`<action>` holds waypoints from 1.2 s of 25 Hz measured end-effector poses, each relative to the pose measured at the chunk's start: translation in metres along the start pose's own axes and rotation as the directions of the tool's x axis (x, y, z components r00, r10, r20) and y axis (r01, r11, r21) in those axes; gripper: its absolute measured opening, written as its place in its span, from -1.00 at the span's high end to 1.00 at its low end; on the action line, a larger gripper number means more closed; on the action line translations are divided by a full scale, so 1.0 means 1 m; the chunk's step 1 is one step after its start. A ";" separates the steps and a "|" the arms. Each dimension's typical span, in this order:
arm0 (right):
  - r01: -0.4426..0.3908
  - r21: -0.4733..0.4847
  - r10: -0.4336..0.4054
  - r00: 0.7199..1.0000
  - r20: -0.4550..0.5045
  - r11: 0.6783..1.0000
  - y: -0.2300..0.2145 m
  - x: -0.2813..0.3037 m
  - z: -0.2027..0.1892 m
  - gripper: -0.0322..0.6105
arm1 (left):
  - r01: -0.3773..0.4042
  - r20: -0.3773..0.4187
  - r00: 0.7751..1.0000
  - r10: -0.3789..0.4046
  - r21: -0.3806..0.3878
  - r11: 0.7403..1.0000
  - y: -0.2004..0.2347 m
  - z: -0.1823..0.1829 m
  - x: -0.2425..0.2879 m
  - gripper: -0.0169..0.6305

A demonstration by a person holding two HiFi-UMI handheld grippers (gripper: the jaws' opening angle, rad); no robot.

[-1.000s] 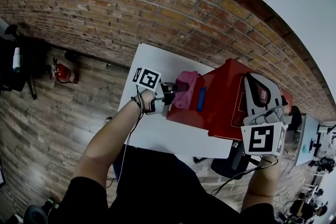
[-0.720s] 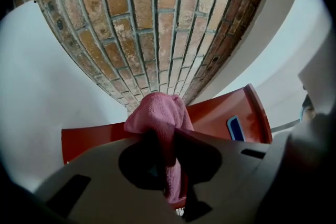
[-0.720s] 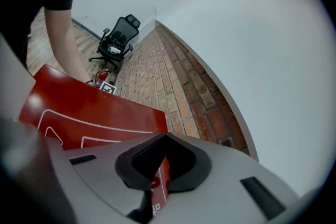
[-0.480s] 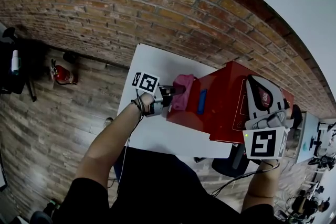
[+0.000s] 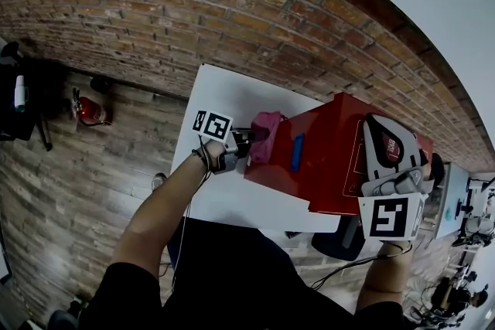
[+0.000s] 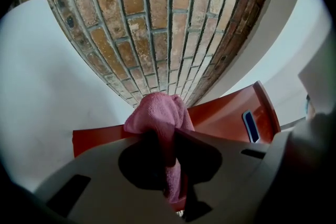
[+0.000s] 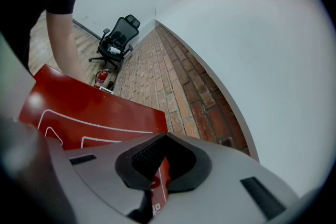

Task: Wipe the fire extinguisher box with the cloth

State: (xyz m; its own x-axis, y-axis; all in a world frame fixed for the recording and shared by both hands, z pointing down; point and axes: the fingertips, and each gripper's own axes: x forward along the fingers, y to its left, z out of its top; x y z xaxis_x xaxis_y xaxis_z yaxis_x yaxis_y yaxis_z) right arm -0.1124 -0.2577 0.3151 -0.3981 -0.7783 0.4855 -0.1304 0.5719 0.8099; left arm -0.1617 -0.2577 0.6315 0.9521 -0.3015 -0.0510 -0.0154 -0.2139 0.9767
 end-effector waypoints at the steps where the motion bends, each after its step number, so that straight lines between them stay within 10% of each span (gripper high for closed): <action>1: 0.001 0.000 -0.001 1.000 0.000 1.000 0.000 0.000 0.000 0.84 | -0.006 0.000 1.000 0.006 -0.001 1.000 0.003 -0.001 0.000 0.72; 30: 0.003 0.010 -0.002 1.000 -0.009 1.000 0.001 -0.001 -0.001 0.84 | -0.185 -0.005 0.983 0.186 0.025 0.982 0.082 -0.020 -0.005 0.72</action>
State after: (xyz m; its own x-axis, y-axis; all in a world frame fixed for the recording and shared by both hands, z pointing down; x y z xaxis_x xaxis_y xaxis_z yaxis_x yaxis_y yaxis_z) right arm -0.1112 -0.2565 0.3156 -0.3892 -0.7821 0.4866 -0.1407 0.5725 0.8077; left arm -0.1612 -0.2552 0.7161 0.9342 -0.3314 0.1322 -0.1992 -0.1770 0.9638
